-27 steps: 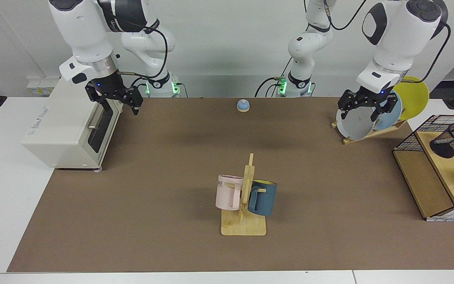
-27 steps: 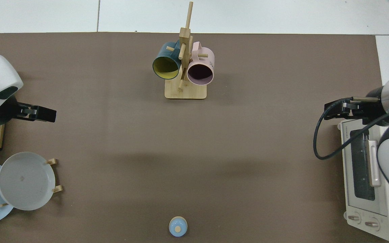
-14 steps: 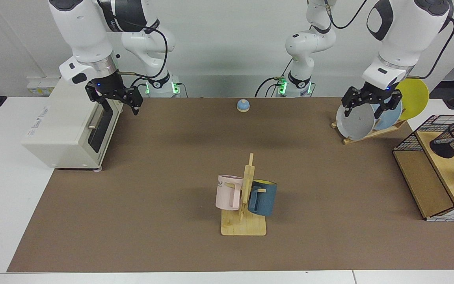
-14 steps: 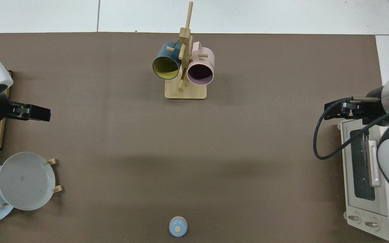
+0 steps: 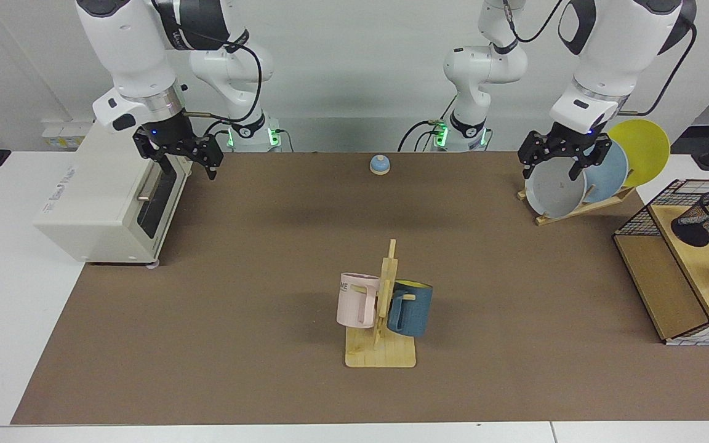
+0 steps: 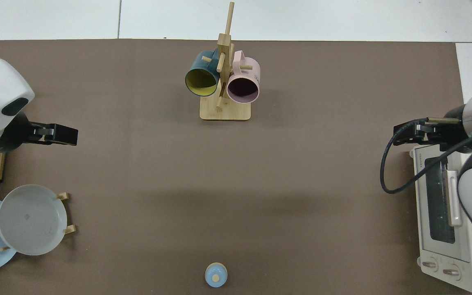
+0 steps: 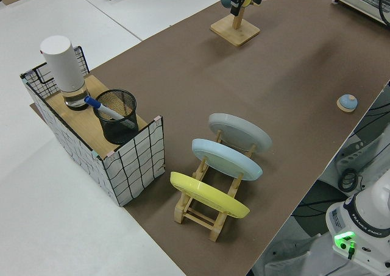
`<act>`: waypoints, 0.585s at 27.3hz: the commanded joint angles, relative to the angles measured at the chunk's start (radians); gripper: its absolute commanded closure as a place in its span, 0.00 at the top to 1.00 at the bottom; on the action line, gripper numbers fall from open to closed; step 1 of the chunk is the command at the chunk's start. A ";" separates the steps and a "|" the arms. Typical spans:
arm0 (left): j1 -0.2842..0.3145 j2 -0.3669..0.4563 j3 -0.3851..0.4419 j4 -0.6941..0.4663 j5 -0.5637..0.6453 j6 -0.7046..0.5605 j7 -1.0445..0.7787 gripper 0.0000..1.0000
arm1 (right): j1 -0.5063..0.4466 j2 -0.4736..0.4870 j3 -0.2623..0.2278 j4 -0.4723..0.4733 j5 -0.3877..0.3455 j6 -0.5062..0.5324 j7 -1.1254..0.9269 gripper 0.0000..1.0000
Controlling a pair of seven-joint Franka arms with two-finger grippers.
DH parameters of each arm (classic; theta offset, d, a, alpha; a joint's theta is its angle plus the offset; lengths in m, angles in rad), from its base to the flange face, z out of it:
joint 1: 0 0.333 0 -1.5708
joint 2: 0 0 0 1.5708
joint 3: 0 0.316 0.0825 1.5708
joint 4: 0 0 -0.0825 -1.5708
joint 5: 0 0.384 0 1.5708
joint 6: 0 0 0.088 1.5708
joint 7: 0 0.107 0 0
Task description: Put markers into pen holder
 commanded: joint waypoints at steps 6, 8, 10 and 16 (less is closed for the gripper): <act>-0.008 -0.022 0.022 0.010 -0.038 -0.022 -0.012 1.00 | -0.019 0.002 0.013 0.004 0.005 -0.004 -0.024 1.00; -0.007 -0.024 0.022 0.009 -0.038 -0.022 -0.012 1.00 | -0.019 0.002 0.013 0.004 0.005 -0.005 -0.024 1.00; -0.008 -0.024 0.022 0.007 -0.038 -0.022 -0.012 1.00 | -0.019 0.002 0.013 0.004 0.005 -0.005 -0.024 1.00; -0.008 -0.033 0.025 0.003 -0.038 -0.019 0.000 1.00 | -0.019 0.002 0.013 0.004 0.005 -0.004 -0.024 1.00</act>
